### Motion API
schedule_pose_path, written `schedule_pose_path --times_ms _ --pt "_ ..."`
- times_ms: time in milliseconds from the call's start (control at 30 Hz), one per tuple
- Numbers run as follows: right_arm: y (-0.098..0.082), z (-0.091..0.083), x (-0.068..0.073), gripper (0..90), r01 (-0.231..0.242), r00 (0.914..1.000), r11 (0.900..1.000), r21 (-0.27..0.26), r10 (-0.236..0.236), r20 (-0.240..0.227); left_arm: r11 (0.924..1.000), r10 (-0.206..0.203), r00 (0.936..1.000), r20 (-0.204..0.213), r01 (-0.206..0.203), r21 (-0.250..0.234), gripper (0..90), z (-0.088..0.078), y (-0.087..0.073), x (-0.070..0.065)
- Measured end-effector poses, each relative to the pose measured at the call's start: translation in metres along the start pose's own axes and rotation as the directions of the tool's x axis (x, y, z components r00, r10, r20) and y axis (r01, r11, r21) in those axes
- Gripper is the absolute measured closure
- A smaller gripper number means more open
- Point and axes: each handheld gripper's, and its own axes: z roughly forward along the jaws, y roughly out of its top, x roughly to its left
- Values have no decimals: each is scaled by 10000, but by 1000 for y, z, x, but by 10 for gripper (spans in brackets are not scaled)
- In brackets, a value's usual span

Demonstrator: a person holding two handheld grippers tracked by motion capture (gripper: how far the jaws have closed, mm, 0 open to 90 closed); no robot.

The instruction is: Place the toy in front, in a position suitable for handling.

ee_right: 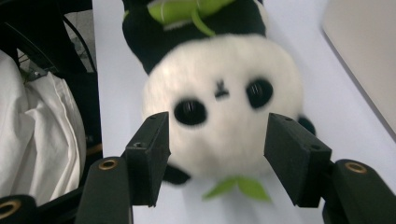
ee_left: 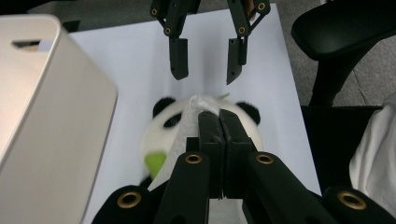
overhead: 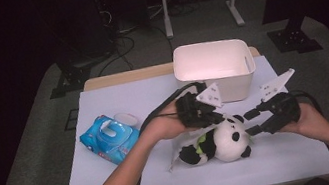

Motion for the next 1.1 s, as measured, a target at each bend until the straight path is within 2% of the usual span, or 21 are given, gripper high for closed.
schedule_pose_path --times_ms 233,400,467,500,600,733,900,1100 --pt "-32 -21 -1 386 -498 9984 9987 -74 499 247 9988 476 9968 650 -482 81 889 33 30 -1" --pt "-51 -33 -2 383 -802 9961 9967 -107 805 371 9983 559 9921 1122 -575 106 880 52 42 -3" --pt "-55 -36 -1 382 -891 9951 9959 -144 896 414 9989 451 9915 1221 -465 79 755 57 44 -3" --pt "-56 -37 -1 381 -905 9949 9958 -148 911 429 9990 439 9909 1274 -445 16 737 58 44 -4" --pt "-55 -40 1 380 -834 9953 9963 -228 844 466 9997 254 9910 1313 -244 -95 649 53 43 -2" --pt "-47 -39 3 374 -656 9968 9976 -237 666 438 9983 51 9934 1147 17 -586 599 36 37 -1" --pt "-30 -33 5 371 -279 9988 9995 -164 285 386 9957 -74 9973 732 141 -917 590 13 24 -2" --pt "-2 -19 12 377 426 9986 9991 -55 -424 313 9936 -540 9982 252 562 -978 590 -8 -4 -2"
